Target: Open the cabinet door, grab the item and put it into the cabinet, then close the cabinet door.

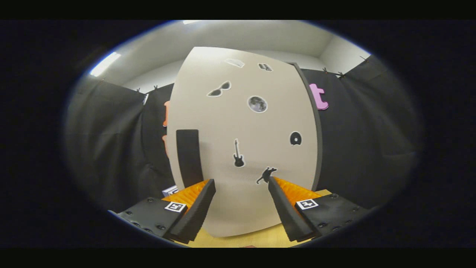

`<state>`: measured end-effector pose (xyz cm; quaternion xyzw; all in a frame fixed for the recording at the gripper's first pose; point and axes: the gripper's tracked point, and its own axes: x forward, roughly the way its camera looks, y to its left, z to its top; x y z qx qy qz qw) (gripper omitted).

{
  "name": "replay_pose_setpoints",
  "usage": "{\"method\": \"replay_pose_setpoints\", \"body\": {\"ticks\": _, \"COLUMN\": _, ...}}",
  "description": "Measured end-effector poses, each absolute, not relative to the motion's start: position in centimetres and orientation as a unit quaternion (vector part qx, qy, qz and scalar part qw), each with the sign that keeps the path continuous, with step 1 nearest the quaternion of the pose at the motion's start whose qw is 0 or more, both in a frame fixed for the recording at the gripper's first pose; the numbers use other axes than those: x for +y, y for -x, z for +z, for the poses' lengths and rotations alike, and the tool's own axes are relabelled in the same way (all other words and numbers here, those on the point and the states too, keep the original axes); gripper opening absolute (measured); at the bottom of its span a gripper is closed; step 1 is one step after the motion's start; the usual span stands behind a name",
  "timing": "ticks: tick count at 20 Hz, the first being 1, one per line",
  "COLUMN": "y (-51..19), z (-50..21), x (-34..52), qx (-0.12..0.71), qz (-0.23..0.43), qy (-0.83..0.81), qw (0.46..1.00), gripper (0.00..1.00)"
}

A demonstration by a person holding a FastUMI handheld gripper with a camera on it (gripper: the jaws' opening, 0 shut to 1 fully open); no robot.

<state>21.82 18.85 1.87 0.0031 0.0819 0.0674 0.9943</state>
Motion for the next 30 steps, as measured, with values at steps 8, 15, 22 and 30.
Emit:
{"method": "replay_pose_setpoints", "body": {"ticks": 8, "y": -23.3, "z": 1.5, "x": 19.7, "qx": 0.084, "qz": 0.082, "qy": -0.002, "qw": 0.993, "gripper": 0.92}}
{"method": "replay_pose_setpoints", "body": {"ticks": 15, "y": -24.9, "z": 1.1, "x": 20.3, "qx": 0.089, "qz": 0.088, "qy": 0.011, "qw": 0.992, "gripper": 0.91}}
{"method": "replay_pose_setpoints", "body": {"ticks": 22, "y": -27.4, "z": 0.3, "x": 20.1, "qx": 0.099, "qz": 0.078, "qy": 0.009, "qw": 0.992, "gripper": 0.91}}
{"method": "replay_pose_setpoints", "body": {"ticks": 30, "y": -29.8, "z": -1.0, "x": 20.0, "qx": 0.107, "qz": 0.067, "qy": 0.007, "qw": 0.992, "gripper": 0.92}}
